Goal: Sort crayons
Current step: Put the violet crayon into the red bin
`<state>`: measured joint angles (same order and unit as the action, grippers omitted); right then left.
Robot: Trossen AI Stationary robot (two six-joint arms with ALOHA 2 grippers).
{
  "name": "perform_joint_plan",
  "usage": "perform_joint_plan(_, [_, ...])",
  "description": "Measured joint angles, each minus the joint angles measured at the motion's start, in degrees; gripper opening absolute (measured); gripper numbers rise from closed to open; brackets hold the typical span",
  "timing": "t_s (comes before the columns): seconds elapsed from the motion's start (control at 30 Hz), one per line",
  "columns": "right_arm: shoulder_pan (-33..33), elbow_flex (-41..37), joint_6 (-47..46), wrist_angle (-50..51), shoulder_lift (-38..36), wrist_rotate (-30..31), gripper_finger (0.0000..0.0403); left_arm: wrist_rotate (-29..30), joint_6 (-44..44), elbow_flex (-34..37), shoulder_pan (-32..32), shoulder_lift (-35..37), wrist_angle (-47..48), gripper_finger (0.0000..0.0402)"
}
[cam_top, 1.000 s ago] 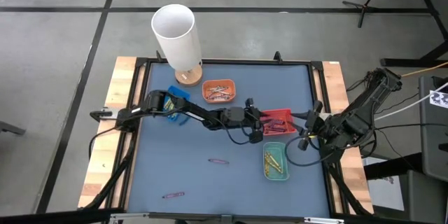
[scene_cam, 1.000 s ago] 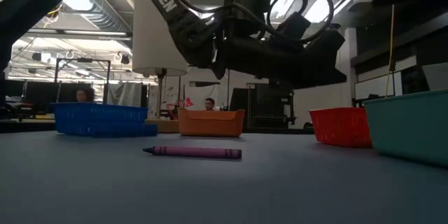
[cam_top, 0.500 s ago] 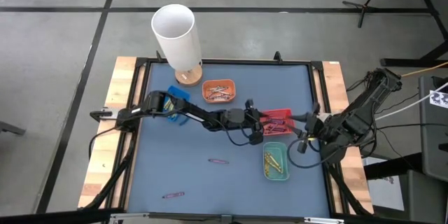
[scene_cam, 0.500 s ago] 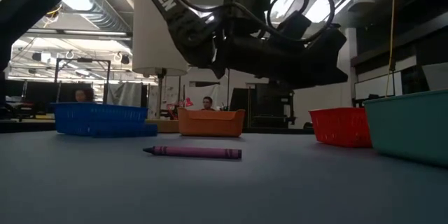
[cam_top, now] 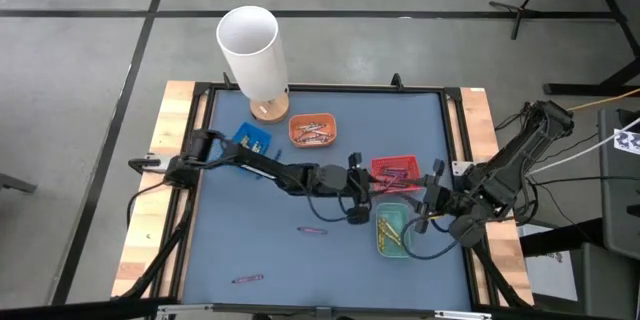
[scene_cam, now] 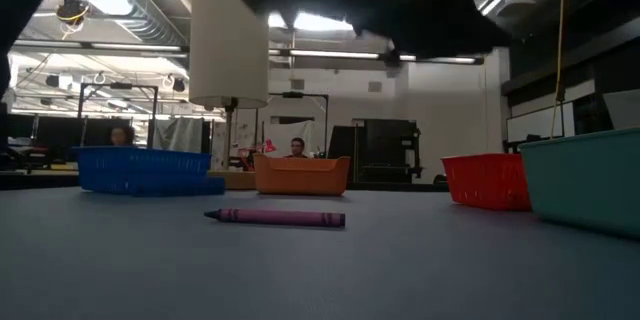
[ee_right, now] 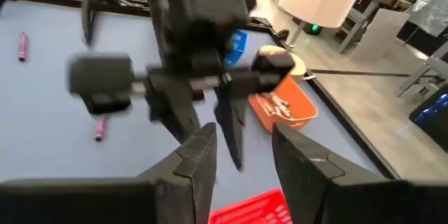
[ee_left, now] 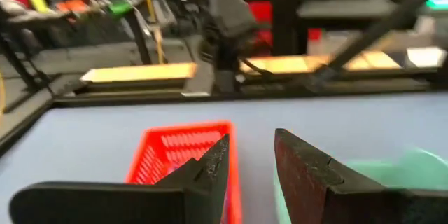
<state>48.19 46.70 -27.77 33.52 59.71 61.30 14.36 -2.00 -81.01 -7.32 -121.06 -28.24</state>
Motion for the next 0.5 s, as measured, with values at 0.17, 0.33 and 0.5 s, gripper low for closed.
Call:
perform_joint_plan(0.17, [-2.8,0.0,0.2,-5.1,2.6,-4.6,0.0138,-0.1,2.2,0.0,-3.7,7.4,17.2,0.0099])
perform_joint_plan(0.33, [-8.2,0.0,4.8,-12.4,6.4,-12.5,0.0138,-0.1,8.4,0.0,-8.0,14.1,31.0,0.0099])
perform_joint_plan(0.5, [-14.6,0.0,12.2,-23.9,11.9,-25.2,0.0138,-0.1,17.2,0.0,-13.4,19.8,45.0,0.0099])
